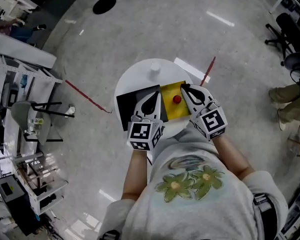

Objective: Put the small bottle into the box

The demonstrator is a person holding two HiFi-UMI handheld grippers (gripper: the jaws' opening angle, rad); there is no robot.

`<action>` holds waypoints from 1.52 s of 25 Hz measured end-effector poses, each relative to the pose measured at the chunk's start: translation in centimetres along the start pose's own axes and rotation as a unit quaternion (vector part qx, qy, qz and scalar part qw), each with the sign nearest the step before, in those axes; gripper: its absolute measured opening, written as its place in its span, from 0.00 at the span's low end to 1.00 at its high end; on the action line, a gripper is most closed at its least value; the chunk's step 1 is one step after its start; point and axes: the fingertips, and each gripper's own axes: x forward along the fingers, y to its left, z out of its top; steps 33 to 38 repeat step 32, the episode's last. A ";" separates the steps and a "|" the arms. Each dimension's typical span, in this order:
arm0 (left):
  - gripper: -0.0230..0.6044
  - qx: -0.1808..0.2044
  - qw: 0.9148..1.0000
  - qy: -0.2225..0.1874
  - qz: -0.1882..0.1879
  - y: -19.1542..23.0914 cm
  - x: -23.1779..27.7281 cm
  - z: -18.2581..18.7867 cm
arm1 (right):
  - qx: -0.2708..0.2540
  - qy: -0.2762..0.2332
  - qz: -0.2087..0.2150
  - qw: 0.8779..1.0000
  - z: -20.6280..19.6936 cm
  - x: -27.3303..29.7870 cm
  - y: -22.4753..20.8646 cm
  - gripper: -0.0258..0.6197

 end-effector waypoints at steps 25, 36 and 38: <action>0.04 0.008 1.000 -0.007 -0.025 -2.6 -0.9 0.1 | 0.004 -0.010 -0.034 0.999 0.7 -2.8 -0.2 0.04; 0.04 0.006 1.000 -0.006 -0.024 -2.5 -1.1 -0.1 | 0.010 -0.005 -0.031 0.999 0.3 -2.7 0.1 0.04; 0.04 0.006 1.000 -0.006 -0.024 -2.5 -1.1 -0.1 | 0.010 -0.005 -0.031 0.999 0.3 -2.7 0.1 0.04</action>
